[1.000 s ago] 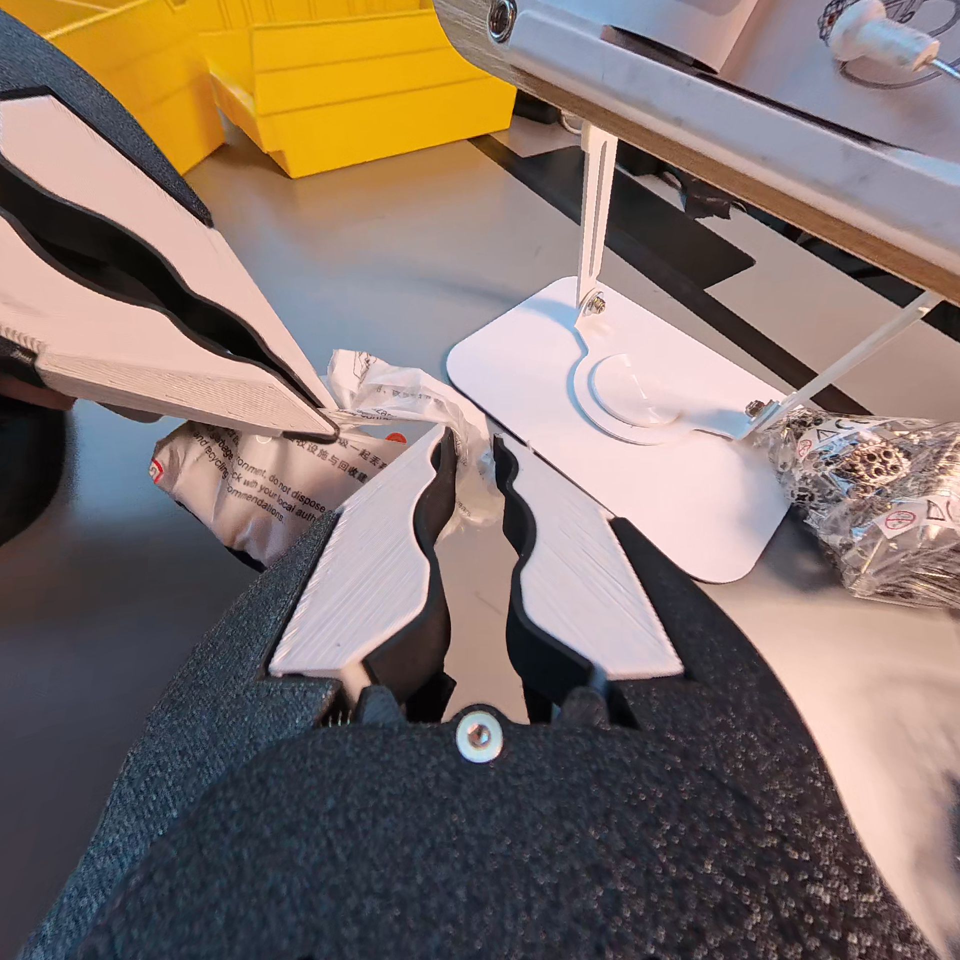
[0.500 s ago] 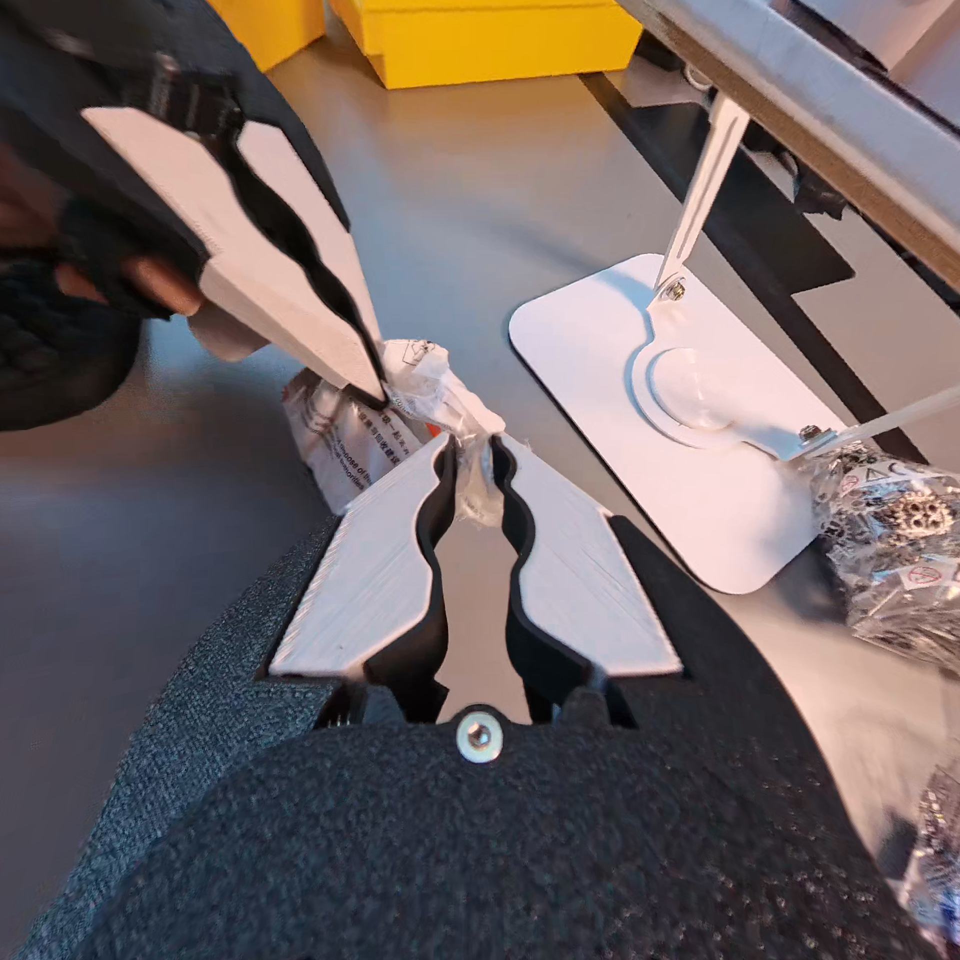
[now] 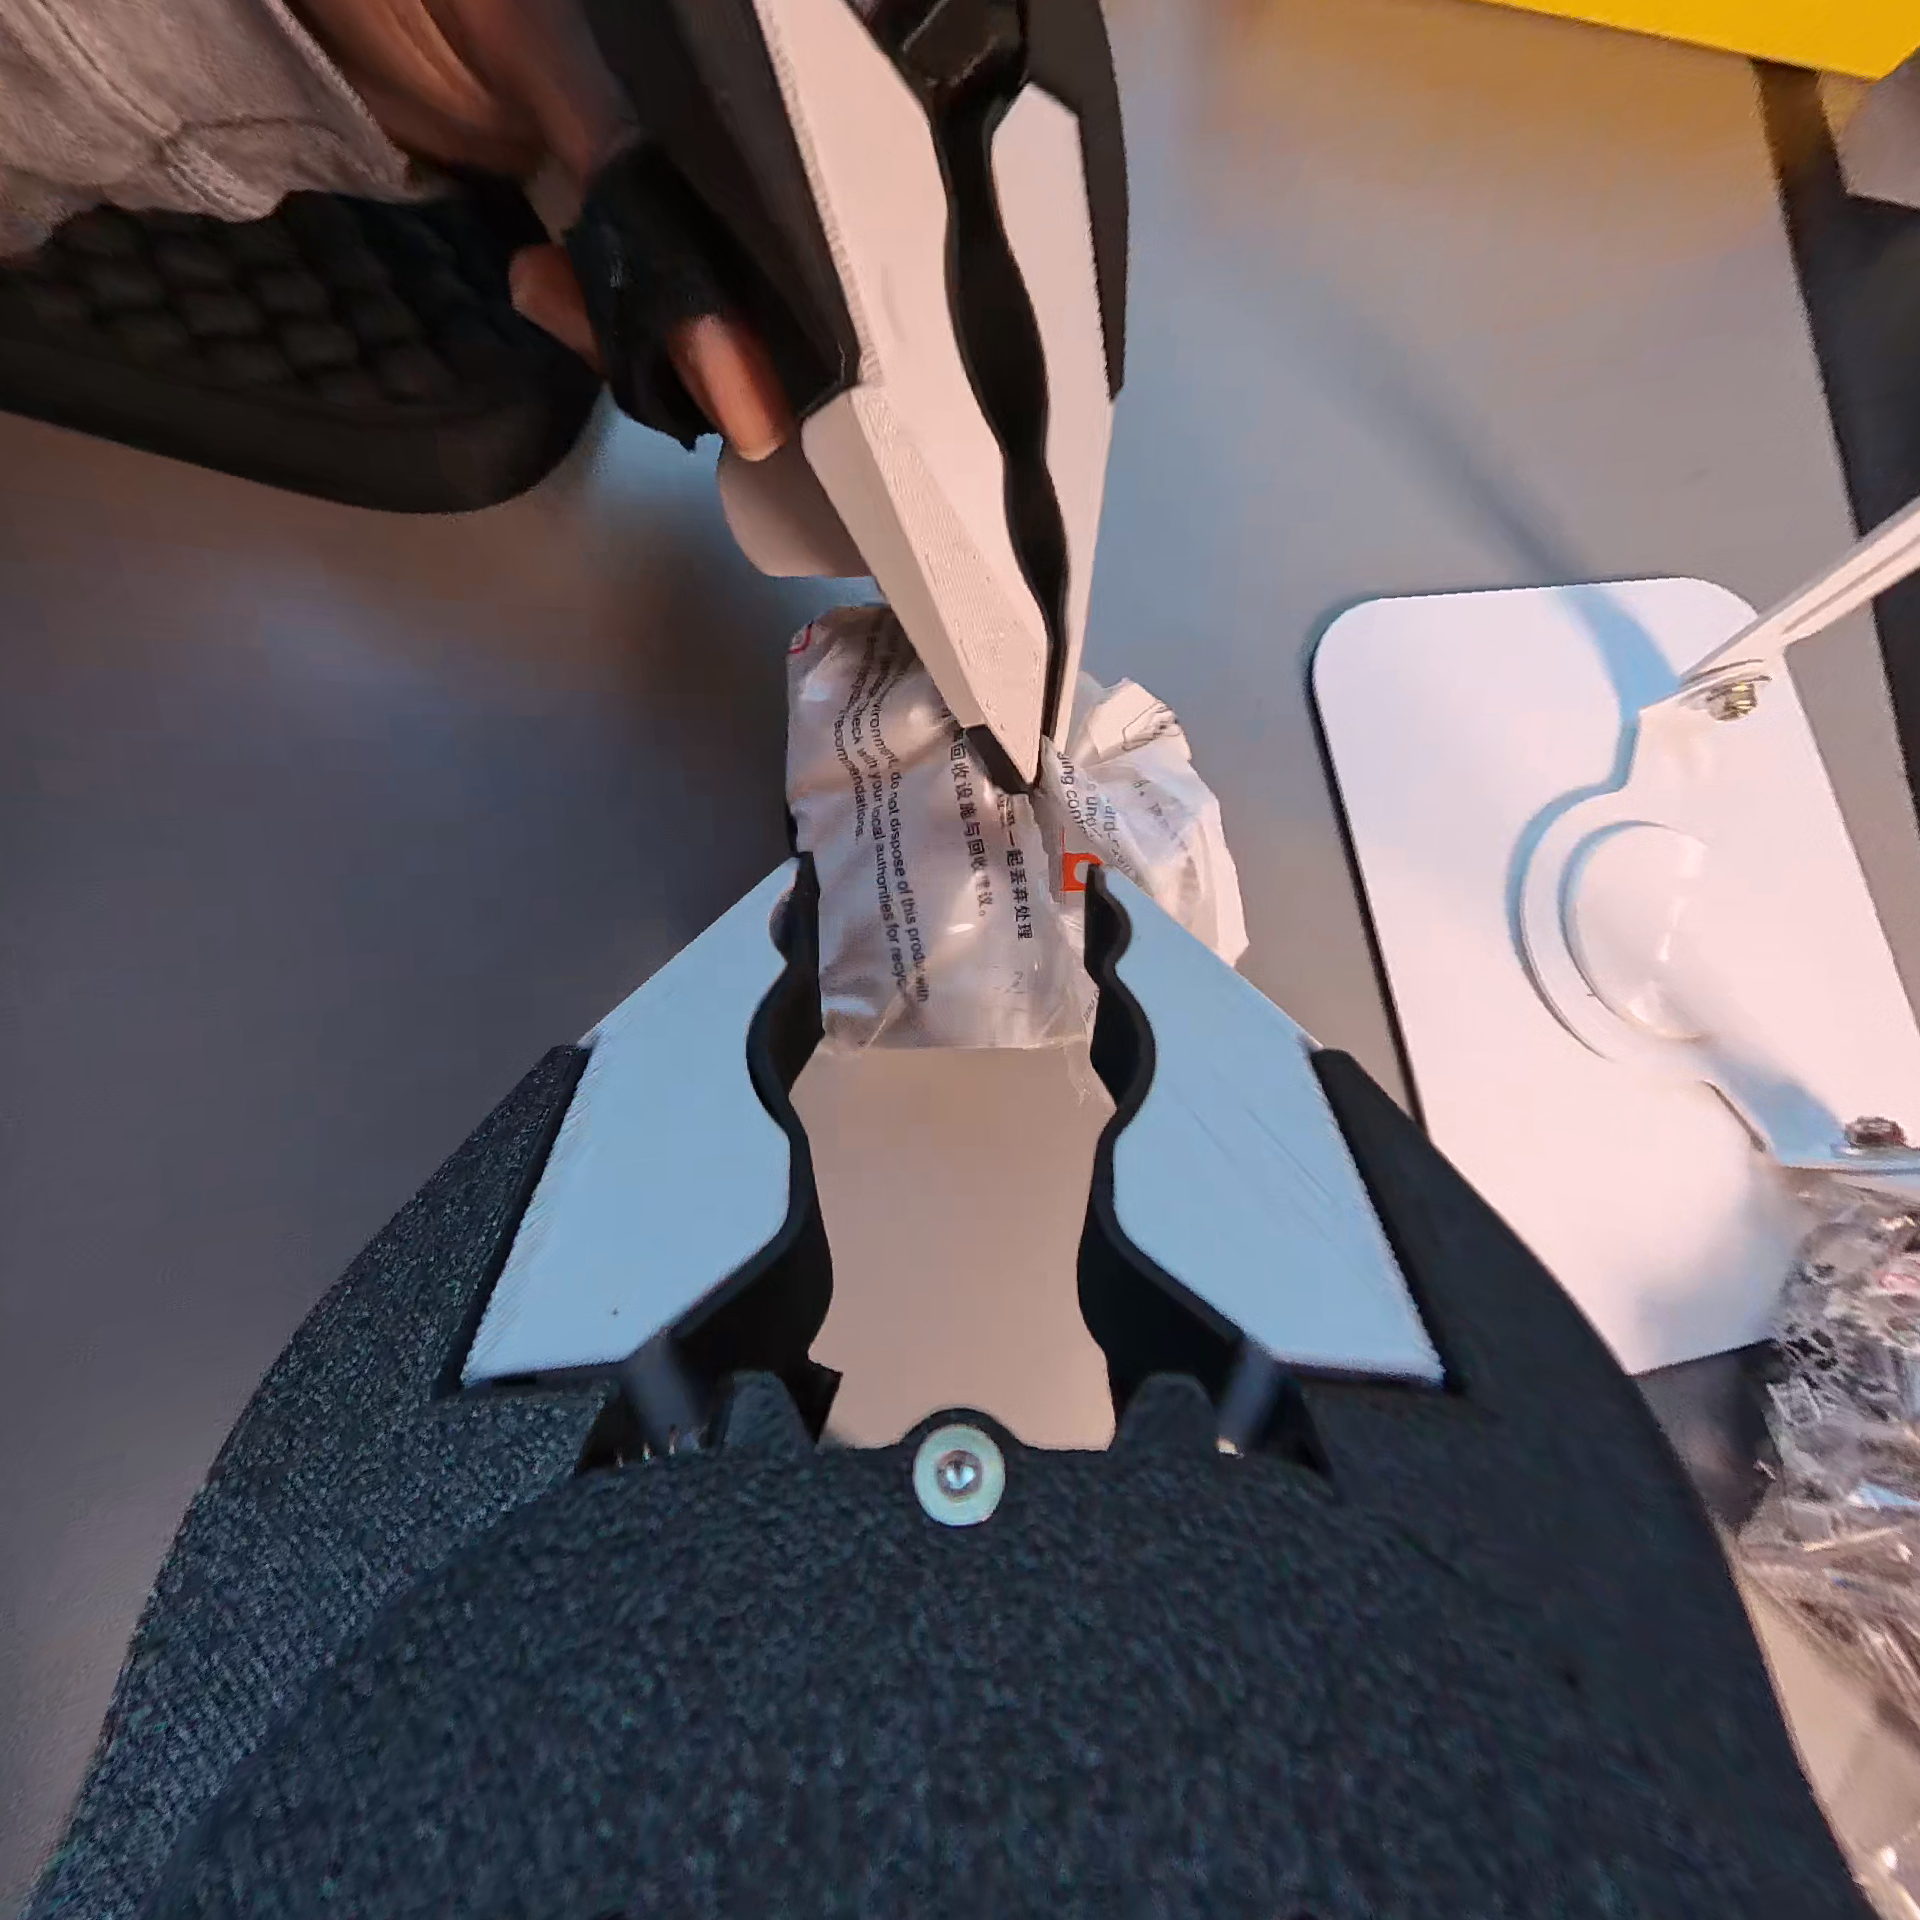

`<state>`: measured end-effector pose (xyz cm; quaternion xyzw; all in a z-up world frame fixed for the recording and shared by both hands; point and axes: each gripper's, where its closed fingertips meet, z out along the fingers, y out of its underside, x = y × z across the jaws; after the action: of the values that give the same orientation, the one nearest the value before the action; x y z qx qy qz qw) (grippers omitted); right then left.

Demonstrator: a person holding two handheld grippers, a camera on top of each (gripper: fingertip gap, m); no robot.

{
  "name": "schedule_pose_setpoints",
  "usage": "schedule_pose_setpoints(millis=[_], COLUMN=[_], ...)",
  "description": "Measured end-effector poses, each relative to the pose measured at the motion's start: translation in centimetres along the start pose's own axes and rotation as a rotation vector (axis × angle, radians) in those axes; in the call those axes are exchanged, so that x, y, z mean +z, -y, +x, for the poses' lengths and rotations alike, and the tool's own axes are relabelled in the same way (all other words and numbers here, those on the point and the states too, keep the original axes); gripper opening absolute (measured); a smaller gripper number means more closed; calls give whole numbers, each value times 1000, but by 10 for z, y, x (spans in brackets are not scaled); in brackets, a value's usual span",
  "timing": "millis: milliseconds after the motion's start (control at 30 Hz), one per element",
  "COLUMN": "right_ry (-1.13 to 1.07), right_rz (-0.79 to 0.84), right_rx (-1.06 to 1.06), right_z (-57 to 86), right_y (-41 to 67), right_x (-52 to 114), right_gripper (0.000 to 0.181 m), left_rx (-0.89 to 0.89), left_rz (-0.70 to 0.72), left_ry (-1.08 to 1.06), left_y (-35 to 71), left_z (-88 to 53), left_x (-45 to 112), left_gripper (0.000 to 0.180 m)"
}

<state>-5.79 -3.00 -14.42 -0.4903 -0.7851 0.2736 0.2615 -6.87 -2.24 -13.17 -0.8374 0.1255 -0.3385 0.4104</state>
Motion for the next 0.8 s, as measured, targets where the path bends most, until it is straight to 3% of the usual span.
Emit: schedule_pose_setpoints(millis=[167, 233, 333, 433, 600, 800], right_ry=[163, 231, 296, 333, 304, 305], right_rz=[-70, -49, -28, -66, 14, -49], right_rx=[-82, -84, -65, -54, -32, -44], right_z=[-8, -9, -10, -13, -5, -16], right_y=[1, 8, 16, 12, 29, 16], right_x=[-5, -14, -23, -19, -32, -25], right_gripper=[32, 18, 12, 13, 23, 33], left_rx=[76, 110, 156, 140, 134, 61], left_rz=[5, 10, 4, 40, 14, 7], left_ry=[-69, -54, -39, -84, -97, -166], left_y=[4, 7, 8, 15, 9, 2], left_z=[14, 15, 17, 23, 22, 25], left_x=[-4, -6, -6, -8, -9, -5], left_gripper=[0, 0, 0, 0, 0, 0])
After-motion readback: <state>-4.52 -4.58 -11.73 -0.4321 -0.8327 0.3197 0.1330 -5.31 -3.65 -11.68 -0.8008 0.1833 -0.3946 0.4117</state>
